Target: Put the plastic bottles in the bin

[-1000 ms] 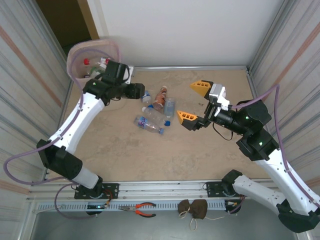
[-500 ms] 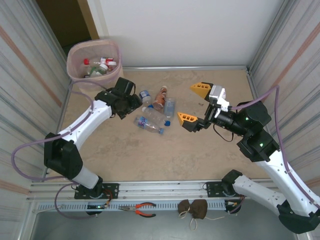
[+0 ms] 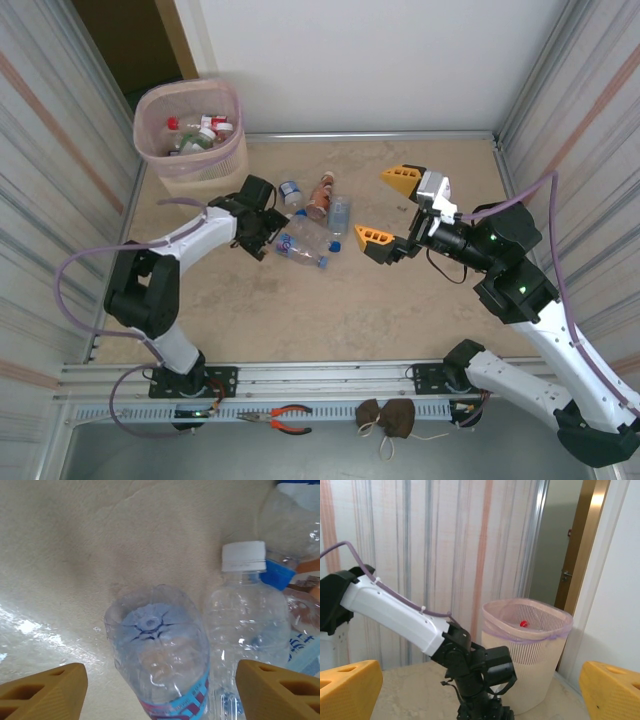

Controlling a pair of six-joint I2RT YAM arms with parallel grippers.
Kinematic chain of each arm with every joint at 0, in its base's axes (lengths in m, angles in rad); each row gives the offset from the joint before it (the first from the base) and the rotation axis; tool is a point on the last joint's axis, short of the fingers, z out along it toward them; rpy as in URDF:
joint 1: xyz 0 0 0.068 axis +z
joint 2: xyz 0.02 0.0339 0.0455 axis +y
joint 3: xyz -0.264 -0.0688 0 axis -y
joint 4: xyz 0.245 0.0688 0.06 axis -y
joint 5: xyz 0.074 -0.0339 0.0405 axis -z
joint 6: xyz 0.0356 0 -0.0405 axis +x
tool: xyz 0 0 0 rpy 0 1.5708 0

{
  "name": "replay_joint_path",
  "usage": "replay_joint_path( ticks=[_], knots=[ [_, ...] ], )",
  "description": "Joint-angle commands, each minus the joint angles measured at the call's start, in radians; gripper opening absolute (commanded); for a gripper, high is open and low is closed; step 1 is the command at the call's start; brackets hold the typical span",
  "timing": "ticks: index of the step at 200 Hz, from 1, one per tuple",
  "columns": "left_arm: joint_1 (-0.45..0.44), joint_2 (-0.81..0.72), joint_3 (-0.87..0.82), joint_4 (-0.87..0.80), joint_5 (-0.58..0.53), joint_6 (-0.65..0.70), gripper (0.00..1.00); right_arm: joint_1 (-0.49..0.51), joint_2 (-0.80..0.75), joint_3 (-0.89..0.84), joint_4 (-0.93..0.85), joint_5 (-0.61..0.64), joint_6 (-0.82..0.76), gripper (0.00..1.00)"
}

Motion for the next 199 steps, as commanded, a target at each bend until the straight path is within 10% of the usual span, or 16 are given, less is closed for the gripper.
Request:
replay_joint_path(
  ticks=[1, 199],
  knots=[
    [0.014, 0.03, -0.023, 0.053, 0.036, -0.055, 0.75, 0.009, -0.002, 0.007, -0.002, 0.019, -0.019, 0.99],
    [0.008, -0.12, -0.041, 0.009, -0.046, -0.003, 0.47, 0.011, -0.017, 0.016, -0.015, 0.017, -0.018, 0.99]
  ],
)
